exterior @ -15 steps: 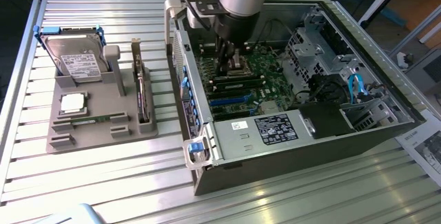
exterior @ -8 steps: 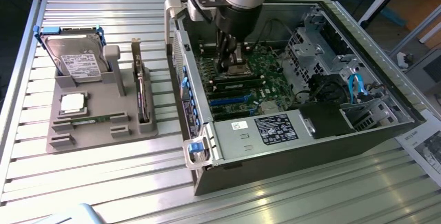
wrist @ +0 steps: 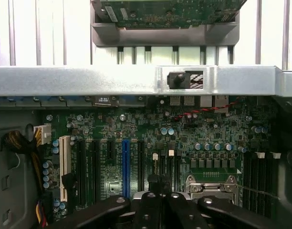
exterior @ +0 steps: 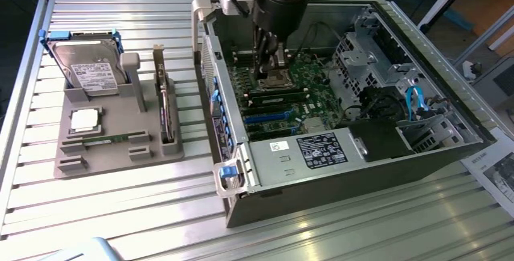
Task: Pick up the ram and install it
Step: 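Press down the ram until it locks into place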
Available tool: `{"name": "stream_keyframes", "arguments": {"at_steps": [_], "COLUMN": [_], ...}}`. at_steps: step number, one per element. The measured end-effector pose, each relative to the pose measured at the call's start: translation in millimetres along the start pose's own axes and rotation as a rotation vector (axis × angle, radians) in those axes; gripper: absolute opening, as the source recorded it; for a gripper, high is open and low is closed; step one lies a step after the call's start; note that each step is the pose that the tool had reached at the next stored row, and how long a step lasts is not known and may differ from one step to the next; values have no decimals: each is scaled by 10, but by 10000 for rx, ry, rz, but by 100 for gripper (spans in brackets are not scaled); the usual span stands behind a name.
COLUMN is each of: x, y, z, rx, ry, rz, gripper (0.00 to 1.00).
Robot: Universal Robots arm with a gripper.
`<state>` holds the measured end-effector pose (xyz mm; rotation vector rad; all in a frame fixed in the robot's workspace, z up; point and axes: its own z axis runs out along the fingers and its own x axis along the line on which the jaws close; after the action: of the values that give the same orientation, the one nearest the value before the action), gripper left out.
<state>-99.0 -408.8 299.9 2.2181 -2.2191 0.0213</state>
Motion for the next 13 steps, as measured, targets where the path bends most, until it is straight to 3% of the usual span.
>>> {"name": "stream_keyframes", "arguments": {"at_steps": [2, 6, 13], "x": [1, 1, 9], "y": [0, -1, -161], "z": [-65, -74, -74], "rx": [0, 0, -5], "ry": [0, -1, 1], "rz": [0, -1, 0], "gripper": [10, 10, 10]}}
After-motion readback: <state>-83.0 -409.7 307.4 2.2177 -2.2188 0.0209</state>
